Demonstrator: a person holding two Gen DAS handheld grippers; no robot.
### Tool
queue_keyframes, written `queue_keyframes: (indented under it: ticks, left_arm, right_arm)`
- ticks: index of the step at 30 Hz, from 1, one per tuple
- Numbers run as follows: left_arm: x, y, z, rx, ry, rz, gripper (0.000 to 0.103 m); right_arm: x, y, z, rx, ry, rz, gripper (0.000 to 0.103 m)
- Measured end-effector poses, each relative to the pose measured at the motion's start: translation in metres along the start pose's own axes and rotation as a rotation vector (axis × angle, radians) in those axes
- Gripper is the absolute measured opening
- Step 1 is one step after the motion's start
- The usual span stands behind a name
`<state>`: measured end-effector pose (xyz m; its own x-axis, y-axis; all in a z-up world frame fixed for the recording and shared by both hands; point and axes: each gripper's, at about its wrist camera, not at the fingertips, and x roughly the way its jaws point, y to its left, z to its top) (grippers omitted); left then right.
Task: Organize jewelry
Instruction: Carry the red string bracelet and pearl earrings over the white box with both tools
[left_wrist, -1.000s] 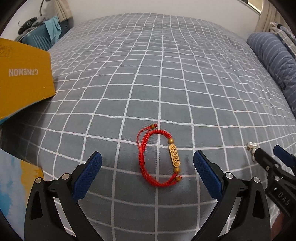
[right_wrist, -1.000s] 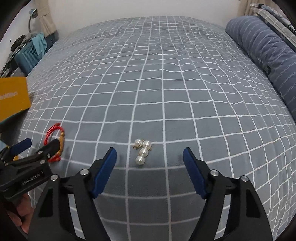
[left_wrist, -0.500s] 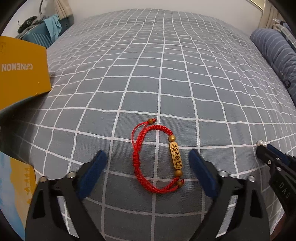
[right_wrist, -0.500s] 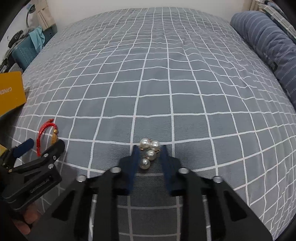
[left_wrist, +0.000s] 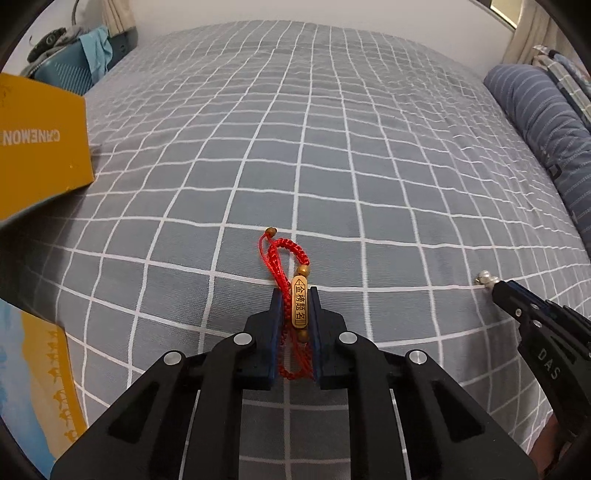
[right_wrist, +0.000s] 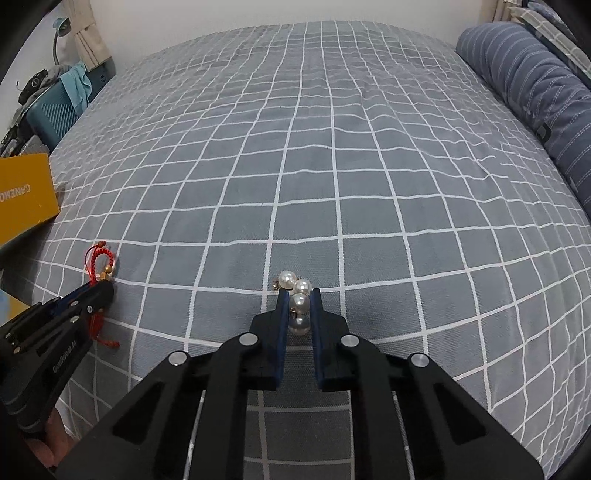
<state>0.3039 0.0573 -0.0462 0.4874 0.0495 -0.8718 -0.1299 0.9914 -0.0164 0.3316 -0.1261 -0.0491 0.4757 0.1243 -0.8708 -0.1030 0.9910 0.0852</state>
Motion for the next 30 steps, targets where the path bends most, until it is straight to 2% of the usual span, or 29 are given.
queue_keyframes:
  ticks: [19,30]
  left_arm:
    - [-0.041,-0.010,-0.008,0.031,-0.052,-0.037,0.013]
    - [-0.072,-0.007,-0.016,0.045,-0.073,-0.041,0.013]
  right_arm:
    - [-0.048,-0.007,-0.010,0.016,-0.070,0.035,0.011]
    - [-0.079,-0.004,-0.016,-0.002,-0.100,0.004,0.011]
